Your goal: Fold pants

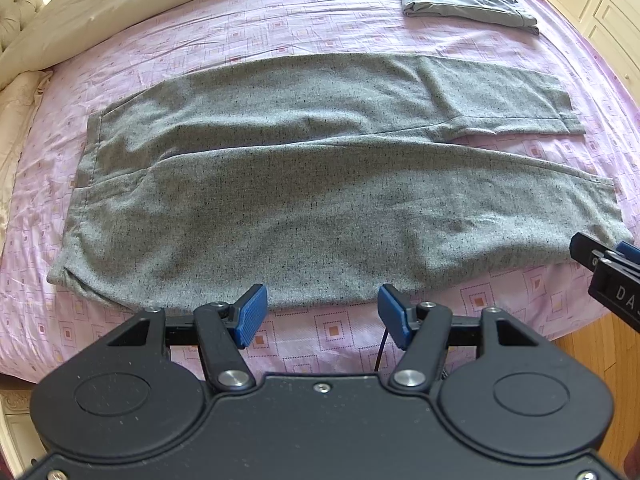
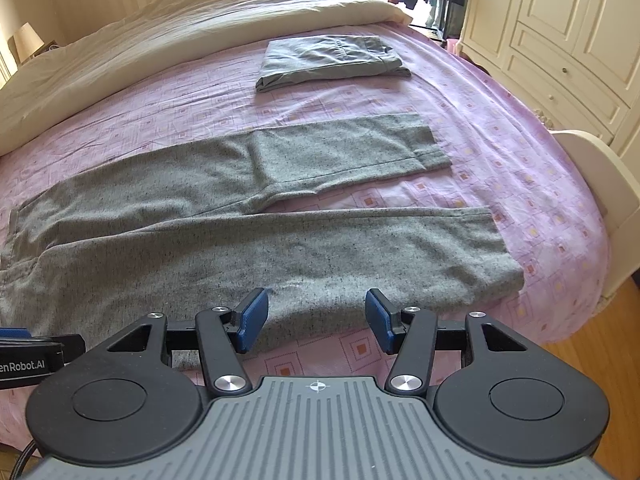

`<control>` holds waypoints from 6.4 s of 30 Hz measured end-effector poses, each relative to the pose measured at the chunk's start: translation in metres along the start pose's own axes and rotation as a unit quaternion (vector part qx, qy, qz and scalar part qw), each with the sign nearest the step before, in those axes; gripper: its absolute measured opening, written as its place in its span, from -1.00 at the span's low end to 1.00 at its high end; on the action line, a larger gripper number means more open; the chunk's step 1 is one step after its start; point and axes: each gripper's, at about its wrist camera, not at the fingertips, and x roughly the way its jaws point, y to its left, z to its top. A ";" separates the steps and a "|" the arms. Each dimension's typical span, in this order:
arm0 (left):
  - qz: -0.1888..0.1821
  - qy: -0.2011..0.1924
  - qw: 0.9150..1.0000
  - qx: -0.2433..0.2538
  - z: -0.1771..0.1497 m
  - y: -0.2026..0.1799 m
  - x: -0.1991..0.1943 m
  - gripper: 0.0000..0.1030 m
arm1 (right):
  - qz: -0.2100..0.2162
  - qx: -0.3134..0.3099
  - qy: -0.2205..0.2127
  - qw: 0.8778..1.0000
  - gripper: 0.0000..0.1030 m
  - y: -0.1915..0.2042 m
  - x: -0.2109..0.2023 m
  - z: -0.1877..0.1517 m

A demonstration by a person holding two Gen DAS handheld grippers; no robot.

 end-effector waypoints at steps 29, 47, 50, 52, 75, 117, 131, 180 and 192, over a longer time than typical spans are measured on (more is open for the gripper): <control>-0.032 0.008 0.997 0.065 0.021 0.029 0.016 0.34 | -0.009 0.064 -0.009 0.998 0.00 0.010 0.012 0.005; 0.023 0.078 0.997 -0.002 0.027 -0.056 0.042 0.33 | -0.041 -0.011 0.028 0.999 0.00 -0.201 0.143 0.054; 0.040 0.080 0.996 -0.013 0.028 -0.069 0.040 0.34 | -0.012 -0.007 0.070 0.997 0.00 -0.219 0.173 0.054; 0.051 0.083 0.995 -0.022 0.028 -0.075 0.041 0.34 | 0.009 0.003 0.083 0.997 0.00 -0.229 0.186 0.052; 0.089 0.099 0.985 -0.111 0.024 -0.088 0.044 0.34 | 0.098 0.041 0.073 0.992 -0.45 -0.277 0.169 0.093; 0.080 0.071 0.992 -0.067 0.038 -0.058 0.108 0.34 | 0.027 0.108 0.109 0.988 -0.61 -0.221 0.164 0.064; 0.070 0.104 0.991 -0.039 0.081 0.028 0.152 0.33 | 0.052 -0.041 0.053 0.996 -0.57 -0.145 0.182 0.174; 0.034 -0.056 0.982 -0.179 0.267 0.156 0.120 -1.00 | 0.163 -0.454 0.002 0.876 -0.90 -0.015 0.198 0.226; 0.013 0.010 0.980 -0.199 0.117 0.135 0.072 -0.99 | 0.193 -0.484 -0.009 0.853 -0.89 -0.026 0.116 0.076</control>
